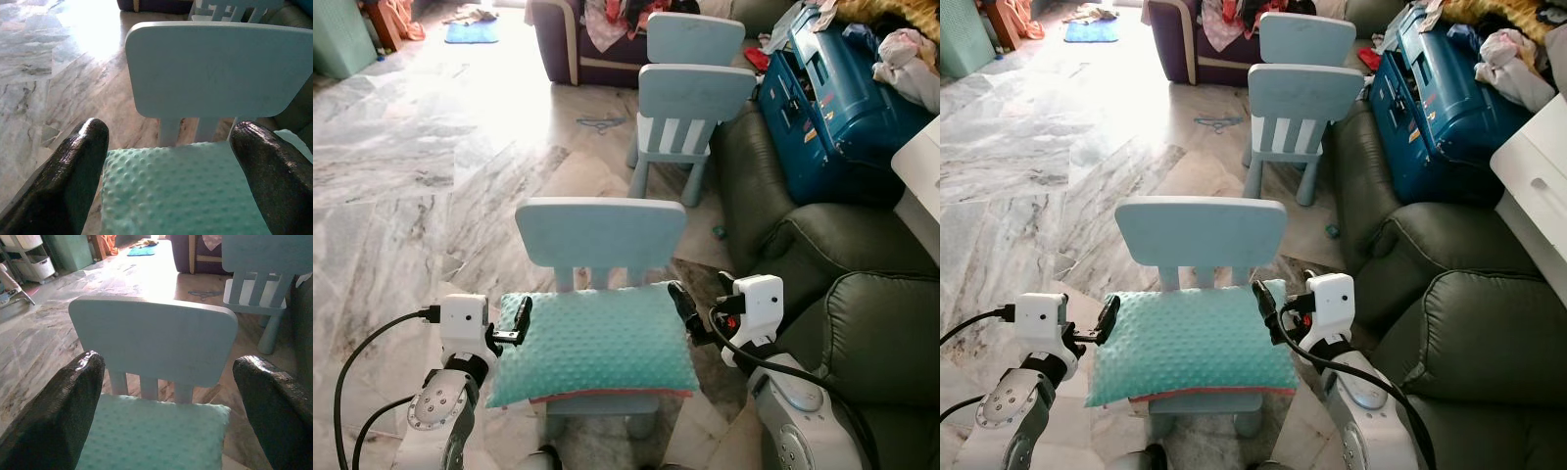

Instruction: Move the pillow to the sofa

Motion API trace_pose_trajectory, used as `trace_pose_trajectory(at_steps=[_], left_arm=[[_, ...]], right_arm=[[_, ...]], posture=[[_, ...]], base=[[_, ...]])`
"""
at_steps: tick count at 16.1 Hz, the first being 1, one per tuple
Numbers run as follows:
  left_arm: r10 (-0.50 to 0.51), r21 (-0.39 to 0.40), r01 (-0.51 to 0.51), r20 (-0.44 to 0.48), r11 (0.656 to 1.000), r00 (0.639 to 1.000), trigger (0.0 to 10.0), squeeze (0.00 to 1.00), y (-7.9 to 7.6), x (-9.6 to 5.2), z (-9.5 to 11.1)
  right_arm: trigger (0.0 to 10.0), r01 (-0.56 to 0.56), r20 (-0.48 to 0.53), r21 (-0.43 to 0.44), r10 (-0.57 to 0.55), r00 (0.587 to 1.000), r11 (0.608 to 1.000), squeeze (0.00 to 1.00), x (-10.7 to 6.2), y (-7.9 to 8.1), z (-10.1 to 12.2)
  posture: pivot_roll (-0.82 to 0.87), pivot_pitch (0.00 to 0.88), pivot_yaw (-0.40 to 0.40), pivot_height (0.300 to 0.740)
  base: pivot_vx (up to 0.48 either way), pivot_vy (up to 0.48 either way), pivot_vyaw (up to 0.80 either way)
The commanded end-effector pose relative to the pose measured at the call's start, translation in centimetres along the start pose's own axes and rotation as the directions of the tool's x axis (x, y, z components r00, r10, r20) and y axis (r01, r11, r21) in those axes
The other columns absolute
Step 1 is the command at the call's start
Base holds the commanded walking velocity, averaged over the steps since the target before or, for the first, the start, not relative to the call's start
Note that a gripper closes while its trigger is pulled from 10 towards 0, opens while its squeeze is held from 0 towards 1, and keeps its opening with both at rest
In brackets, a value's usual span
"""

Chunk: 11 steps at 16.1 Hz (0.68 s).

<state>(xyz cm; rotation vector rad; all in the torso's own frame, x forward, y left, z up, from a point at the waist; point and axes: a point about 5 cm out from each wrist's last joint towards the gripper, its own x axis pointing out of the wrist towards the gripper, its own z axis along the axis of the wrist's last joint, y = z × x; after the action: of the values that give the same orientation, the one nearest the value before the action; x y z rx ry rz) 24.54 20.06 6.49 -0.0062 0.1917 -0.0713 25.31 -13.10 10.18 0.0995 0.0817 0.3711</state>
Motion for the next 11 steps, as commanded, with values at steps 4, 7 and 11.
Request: trace_pose_trajectory(at_steps=[4, 7, 11], left_arm=[[-0.004, 0.010, 0.004, -0.010, 1.000, 1.000, 10.0, 0.00, -0.18, -0.25, -0.10], [-0.008, 0.011, 0.008, -0.011, 1.000, 1.000, 10.0, 0.00, -0.30, -0.15, -0.11], [-0.011, 0.017, 0.011, -0.011, 1.000, 1.000, 10.0, 0.00, -0.22, -0.05, -0.05]], right_arm=[[10.0, -0.018, 0.003, -0.022, 0.018, 1.000, 1.000, 0.00, -0.29, 0.27, 0.33], [10.0, -0.009, 0.003, -0.020, 0.009, 1.000, 1.000, 0.00, -0.25, 0.22, 0.32], [10.0, 0.000, 0.005, -0.021, 0.000, 1.000, 1.000, 0.00, -0.25, 0.13, 0.41]], posture=[[-0.03, 0.169, -0.059, 0.740], [-0.03, 0.167, -0.058, 0.740], [-0.03, 0.160, -0.055, 0.740]], base=[[0.000, 0.000, 0.40], [0.000, 0.000, 0.53], [0.000, 0.000, 0.00]])
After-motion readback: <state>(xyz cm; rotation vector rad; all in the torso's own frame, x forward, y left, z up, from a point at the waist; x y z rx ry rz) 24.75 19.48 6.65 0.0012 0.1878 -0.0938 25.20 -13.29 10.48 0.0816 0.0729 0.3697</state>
